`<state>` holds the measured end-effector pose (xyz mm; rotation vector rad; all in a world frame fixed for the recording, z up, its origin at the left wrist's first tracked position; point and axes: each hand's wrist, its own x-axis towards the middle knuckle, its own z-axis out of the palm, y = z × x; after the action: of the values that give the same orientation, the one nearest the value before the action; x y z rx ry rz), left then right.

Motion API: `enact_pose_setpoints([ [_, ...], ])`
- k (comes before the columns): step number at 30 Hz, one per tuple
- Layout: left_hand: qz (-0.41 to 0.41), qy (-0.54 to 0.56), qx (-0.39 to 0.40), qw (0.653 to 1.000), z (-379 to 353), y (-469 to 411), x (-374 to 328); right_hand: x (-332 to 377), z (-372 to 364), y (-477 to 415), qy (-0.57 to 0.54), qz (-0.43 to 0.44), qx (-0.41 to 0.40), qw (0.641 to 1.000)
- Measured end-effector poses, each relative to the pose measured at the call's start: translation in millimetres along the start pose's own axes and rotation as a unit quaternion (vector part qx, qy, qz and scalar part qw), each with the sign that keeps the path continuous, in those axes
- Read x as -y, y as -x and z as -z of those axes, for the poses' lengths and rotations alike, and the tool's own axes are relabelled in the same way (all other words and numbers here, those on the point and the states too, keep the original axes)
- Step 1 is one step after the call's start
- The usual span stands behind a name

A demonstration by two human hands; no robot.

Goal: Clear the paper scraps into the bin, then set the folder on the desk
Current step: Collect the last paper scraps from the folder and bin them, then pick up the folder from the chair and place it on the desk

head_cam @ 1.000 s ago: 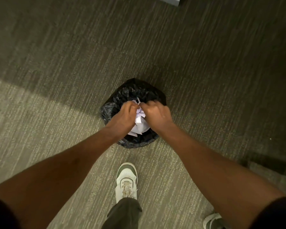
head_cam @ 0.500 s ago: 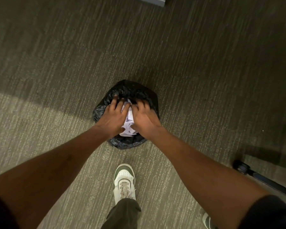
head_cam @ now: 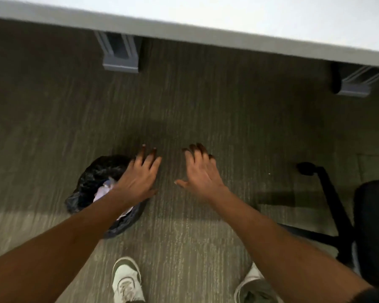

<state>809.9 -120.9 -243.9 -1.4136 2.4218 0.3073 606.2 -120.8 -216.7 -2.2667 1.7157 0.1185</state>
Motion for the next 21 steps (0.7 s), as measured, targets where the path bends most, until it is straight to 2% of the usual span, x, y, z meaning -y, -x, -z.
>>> enact_pose_setpoints([
  [7,-0.103,0.001,-0.03,0.994,95.5,-68.7,-142.2,-136.0,68.3,75.6,-0.007,-0.113,-0.047,0.992],
  [11,-0.189,-0.057,-0.055,0.979,137.5,-106.6,-228.6,-207.6,93.7,128.6,-0.021,-0.177,-0.092,0.98],
  [17,-0.309,-0.042,-0.088,0.946,166.0,-153.5,-364.8,-314.0,110.4,214.1,-0.03,-0.271,-0.144,0.951],
  [21,-0.345,-0.022,-0.094,0.934,162.4,-172.7,-454.7,-379.0,107.0,274.6,-0.048,-0.335,-0.154,0.928],
])
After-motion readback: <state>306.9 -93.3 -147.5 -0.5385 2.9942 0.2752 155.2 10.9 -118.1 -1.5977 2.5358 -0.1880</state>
